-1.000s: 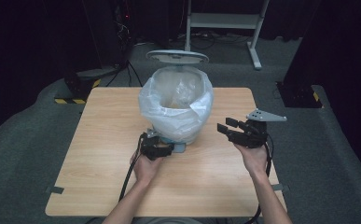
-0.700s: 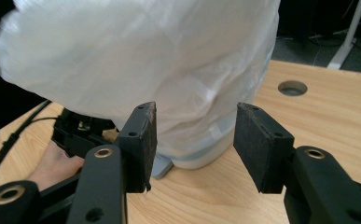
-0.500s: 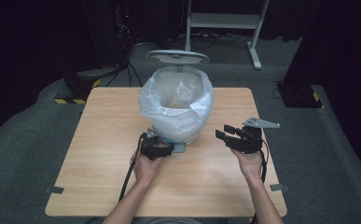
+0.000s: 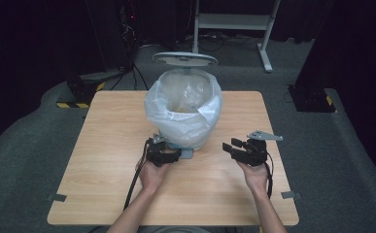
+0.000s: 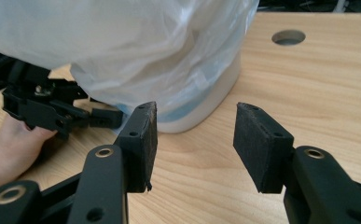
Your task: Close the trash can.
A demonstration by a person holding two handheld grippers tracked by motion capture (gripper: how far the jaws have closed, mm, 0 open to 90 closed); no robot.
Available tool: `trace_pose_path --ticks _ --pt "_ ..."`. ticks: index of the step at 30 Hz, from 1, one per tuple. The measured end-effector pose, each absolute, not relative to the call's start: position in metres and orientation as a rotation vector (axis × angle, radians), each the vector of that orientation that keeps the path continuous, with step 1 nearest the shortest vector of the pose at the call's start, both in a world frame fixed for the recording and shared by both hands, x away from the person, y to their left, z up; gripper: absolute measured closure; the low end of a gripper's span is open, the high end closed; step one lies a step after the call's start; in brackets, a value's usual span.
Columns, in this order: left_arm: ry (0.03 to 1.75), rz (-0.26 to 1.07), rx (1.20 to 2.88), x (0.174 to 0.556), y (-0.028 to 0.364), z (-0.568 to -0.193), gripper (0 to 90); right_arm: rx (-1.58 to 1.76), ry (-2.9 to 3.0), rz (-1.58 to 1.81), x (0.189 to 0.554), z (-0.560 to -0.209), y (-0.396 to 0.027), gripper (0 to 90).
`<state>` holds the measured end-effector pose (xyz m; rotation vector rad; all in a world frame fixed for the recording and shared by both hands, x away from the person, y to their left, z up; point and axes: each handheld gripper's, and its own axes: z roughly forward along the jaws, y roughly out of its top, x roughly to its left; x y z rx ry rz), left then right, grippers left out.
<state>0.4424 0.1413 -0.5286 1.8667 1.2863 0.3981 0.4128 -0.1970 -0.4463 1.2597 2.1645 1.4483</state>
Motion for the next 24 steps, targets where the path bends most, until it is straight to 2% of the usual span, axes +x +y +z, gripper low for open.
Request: trace_pose_path --ticks 24 --pt "1.287 0.39 1.858 0.442 0.141 -0.529 20.3 1.367 2.218 1.152 0.424 -0.512 -0.186 48.2"
